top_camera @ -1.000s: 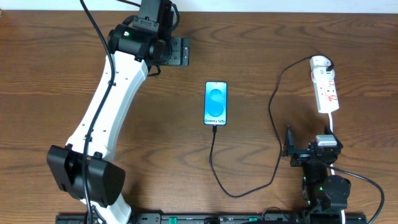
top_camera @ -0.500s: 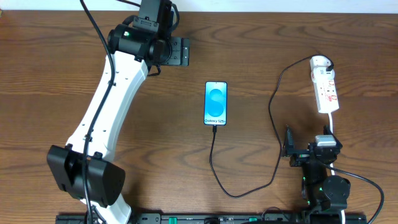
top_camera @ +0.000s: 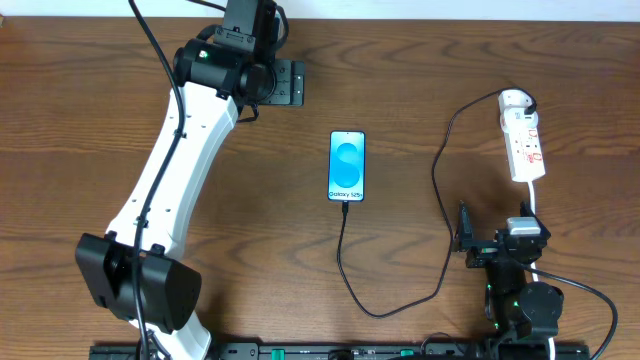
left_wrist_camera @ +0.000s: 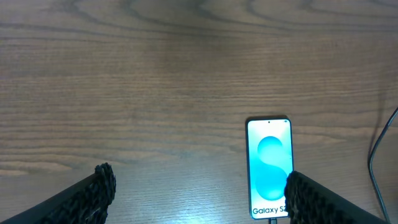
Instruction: Plug charger to phone and switch on socket
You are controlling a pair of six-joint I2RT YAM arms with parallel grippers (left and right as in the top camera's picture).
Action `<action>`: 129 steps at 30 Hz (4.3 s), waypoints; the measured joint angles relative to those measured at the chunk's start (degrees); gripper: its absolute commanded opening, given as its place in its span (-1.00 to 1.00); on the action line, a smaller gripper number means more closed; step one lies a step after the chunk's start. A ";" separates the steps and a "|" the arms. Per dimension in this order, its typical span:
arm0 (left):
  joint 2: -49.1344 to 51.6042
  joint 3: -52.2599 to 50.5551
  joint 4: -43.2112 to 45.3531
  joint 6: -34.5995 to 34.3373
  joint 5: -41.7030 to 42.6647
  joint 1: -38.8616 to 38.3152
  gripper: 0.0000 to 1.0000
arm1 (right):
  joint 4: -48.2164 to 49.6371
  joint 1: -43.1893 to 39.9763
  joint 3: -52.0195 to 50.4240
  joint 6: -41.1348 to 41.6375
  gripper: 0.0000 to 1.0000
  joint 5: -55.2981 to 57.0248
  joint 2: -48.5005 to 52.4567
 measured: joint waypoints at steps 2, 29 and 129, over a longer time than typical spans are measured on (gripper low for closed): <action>0.00 0.00 0.00 -0.02 0.00 0.00 0.76 | 0.00 0.00 0.00 0.00 0.99 -0.02 0.00; 0.00 0.00 0.00 -0.13 0.00 0.02 0.76 | 0.02 0.00 0.00 0.00 0.98 -0.02 0.00; -82.01 -82.09 25.53 8.68 1.86 12.17 0.76 | 0.09 0.00 0.00 0.15 0.98 0.24 -0.15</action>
